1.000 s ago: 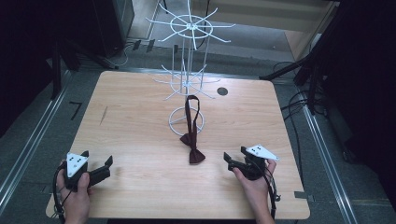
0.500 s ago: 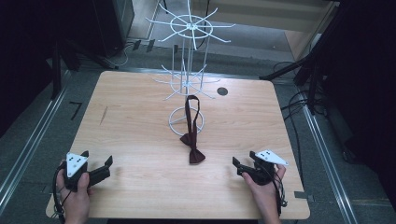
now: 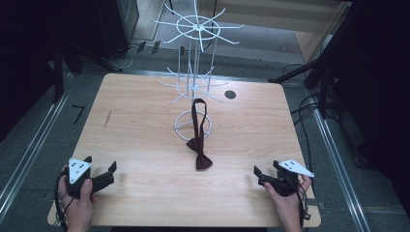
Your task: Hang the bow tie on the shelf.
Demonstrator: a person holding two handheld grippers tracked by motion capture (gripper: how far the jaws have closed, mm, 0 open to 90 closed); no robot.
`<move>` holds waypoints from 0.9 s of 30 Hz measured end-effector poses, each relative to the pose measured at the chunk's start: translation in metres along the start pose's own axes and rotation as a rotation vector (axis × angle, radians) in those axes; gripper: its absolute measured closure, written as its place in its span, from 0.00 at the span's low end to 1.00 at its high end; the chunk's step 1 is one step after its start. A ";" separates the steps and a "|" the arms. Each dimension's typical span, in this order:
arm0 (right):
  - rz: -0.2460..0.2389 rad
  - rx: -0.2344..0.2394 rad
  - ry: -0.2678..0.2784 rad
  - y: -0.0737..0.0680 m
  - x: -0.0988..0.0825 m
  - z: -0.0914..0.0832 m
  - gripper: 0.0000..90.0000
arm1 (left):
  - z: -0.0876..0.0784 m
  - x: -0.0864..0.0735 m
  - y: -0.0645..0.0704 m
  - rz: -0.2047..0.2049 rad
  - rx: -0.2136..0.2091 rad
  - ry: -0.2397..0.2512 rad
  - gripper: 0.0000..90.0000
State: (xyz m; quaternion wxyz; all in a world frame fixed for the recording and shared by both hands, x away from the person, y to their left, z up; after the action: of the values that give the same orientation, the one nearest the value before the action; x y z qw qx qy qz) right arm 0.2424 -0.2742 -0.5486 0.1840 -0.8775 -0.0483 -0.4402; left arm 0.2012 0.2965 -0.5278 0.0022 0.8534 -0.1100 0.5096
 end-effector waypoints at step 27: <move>0.122 -0.159 0.054 0.071 -0.011 -0.040 0.16 | 0.000 0.000 0.000 0.000 -0.003 -0.005 0.16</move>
State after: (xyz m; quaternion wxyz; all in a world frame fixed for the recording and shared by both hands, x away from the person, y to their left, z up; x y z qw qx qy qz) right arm 0.2229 -0.3540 -0.5552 0.1414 -0.8786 0.0453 -0.4539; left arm 0.2016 0.2963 -0.5278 0.0033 0.8546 -0.1110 0.5073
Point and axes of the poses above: each handheld gripper's, and its own axes: z roughly forward along the jaws, x roughly out of its top, y roughly to its right, the point moved 1 cm from there along z, roughly forward along the jaws, and after that the axes turned 7 degrees about z, right-handed, at the moved point
